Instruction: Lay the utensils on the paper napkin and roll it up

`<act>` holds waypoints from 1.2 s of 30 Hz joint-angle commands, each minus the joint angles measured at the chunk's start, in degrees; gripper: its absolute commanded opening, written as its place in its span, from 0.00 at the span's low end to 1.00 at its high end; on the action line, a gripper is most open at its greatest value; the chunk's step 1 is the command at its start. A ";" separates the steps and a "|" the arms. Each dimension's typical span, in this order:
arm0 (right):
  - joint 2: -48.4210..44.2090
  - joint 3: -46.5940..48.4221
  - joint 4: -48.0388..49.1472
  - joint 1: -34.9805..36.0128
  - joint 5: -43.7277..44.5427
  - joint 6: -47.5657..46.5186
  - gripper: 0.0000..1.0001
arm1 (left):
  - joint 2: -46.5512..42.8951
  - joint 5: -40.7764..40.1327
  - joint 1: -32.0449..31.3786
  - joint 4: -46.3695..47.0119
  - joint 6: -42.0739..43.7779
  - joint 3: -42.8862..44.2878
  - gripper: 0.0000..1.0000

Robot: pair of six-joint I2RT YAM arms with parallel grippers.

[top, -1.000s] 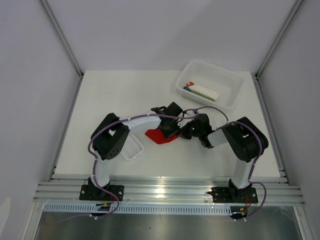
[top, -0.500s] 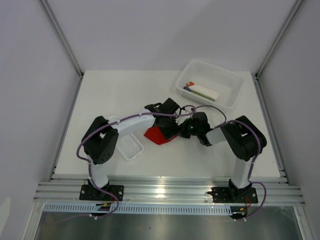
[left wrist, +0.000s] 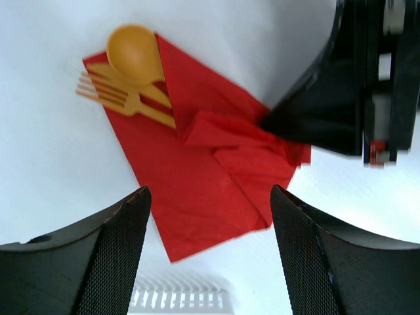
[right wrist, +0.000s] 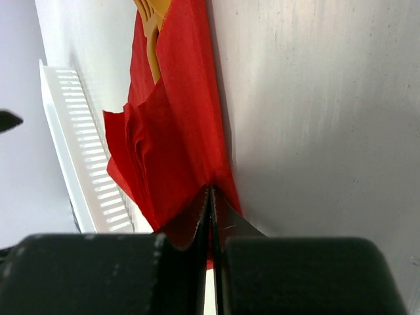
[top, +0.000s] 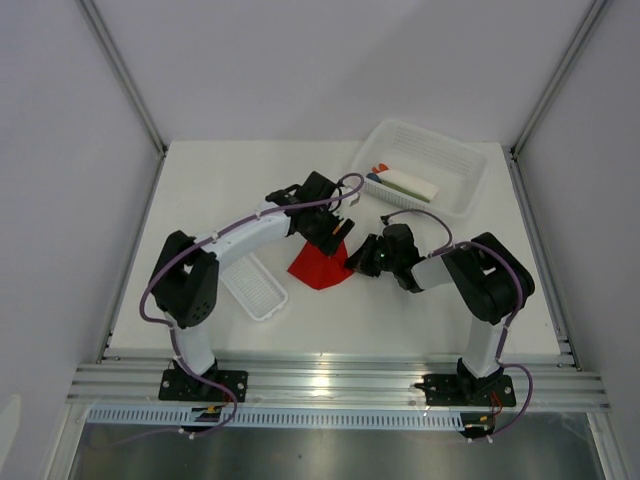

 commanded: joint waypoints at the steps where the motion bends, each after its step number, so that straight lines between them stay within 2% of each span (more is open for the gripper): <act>1: -1.70 -0.06 -4.14 0.74 2.66 -3.16 0.04 | 3.69 -1.30 0.03 -0.24 -4.06 6.62 0.77; 11: -4.61 0.99 -6.51 2.06 5.29 -7.74 0.05 | 10.11 -0.78 1.26 0.81 -5.65 11.90 0.75; 16: -4.87 0.99 -6.69 2.23 5.73 -7.82 0.05 | 13.01 0.18 0.82 -0.33 -5.65 13.93 0.64; 20: -5.22 0.99 -6.78 2.32 6.08 -8.09 0.05 | 13.54 0.72 0.38 0.02 -5.65 12.09 0.60; 32: -6.28 1.08 -7.30 2.76 6.61 -9.14 0.04 | 17.85 -0.16 -0.59 -0.95 -7.23 14.99 0.63; 36: -6.72 1.17 -7.83 3.20 7.22 -9.67 0.04 | 17.59 0.28 -0.68 -0.86 -7.67 14.55 0.58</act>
